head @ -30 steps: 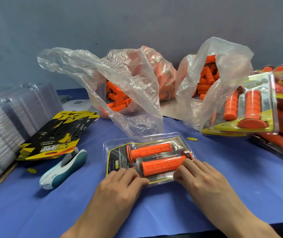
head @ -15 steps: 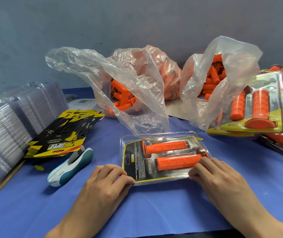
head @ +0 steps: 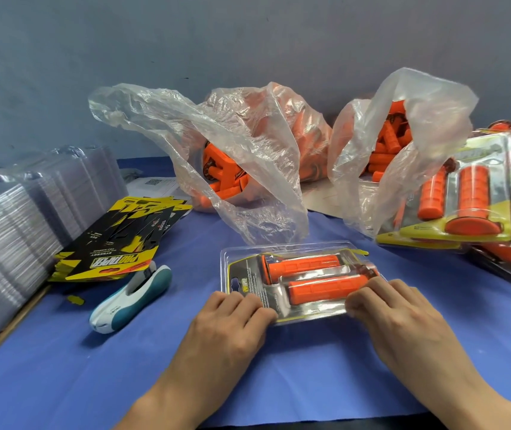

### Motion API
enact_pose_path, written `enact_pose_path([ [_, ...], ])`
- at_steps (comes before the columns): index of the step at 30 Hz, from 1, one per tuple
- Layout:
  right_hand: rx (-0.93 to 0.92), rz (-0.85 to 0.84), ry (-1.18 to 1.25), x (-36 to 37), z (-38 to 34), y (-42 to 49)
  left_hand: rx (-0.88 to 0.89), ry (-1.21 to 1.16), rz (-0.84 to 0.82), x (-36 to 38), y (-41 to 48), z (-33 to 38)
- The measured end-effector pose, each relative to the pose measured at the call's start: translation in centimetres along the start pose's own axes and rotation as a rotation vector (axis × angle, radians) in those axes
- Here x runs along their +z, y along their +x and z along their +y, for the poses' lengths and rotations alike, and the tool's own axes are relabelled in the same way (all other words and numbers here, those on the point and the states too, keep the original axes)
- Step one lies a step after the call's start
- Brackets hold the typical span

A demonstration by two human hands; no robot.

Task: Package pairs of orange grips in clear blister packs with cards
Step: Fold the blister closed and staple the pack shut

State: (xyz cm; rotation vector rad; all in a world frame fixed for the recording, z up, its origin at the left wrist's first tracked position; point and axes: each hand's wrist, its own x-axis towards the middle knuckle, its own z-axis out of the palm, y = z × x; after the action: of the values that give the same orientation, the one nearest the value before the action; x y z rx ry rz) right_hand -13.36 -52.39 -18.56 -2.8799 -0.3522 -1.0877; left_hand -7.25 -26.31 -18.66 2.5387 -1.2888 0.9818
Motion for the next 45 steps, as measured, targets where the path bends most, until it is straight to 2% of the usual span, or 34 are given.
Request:
enact_pose_path([
  [6,-0.186,-0.006,0.089,1.3,-2.5,0.1,0.027,0.0,0.102,-0.4,0.5,2.3],
  [9,-0.187,-0.025,0.183,1.3,-3.0,0.6,0.061,-0.05,0.15,-0.8,0.1,2.0],
  [14,-0.195,-0.079,0.39,0.8,-3.2,1.3,0.15,-0.142,0.061,-1.5,-1.0,-1.2],
  [18,-0.154,-0.103,0.506,0.3,-2.7,1.4,0.1,-0.166,0.032,-1.7,-1.5,-3.5],
  [22,-0.201,-0.083,0.396,0.6,-1.9,1.0,0.063,-0.175,0.03,-2.0,-1.7,-2.5],
  [24,-0.231,-0.046,0.244,0.6,-2.1,0.8,0.084,-0.161,0.051,-2.3,-1.6,-1.9],
  [26,-0.252,-0.001,0.22,0.6,-3.6,0.7,0.119,-0.138,0.085,-2.3,-1.3,-1.1],
  [30,-0.337,-0.012,0.362,0.8,-6.4,0.8,0.188,-0.165,0.087,-1.9,-1.1,0.1],
  [35,-0.229,-0.08,0.608,0.3,-5.1,1.2,0.104,-0.187,0.013,-1.5,-1.5,-2.7],
  [37,-0.251,-0.106,0.641,0.5,-4.5,1.1,0.086,-0.164,-0.017,-1.5,-1.5,-3.4],
  [41,-0.312,-0.084,0.524,0.6,-3.1,1.2,0.132,-0.108,0.024,-1.9,-1.4,-3.3],
  [43,-0.294,-0.038,0.413,0.4,-2.2,1.4,0.15,-0.091,0.075,-2.2,-1.3,-2.4],
  [45,-0.281,-0.069,0.315,0.2,-1.0,1.5,0.18,-0.085,0.118,-2.0,-1.1,-1.0],
])
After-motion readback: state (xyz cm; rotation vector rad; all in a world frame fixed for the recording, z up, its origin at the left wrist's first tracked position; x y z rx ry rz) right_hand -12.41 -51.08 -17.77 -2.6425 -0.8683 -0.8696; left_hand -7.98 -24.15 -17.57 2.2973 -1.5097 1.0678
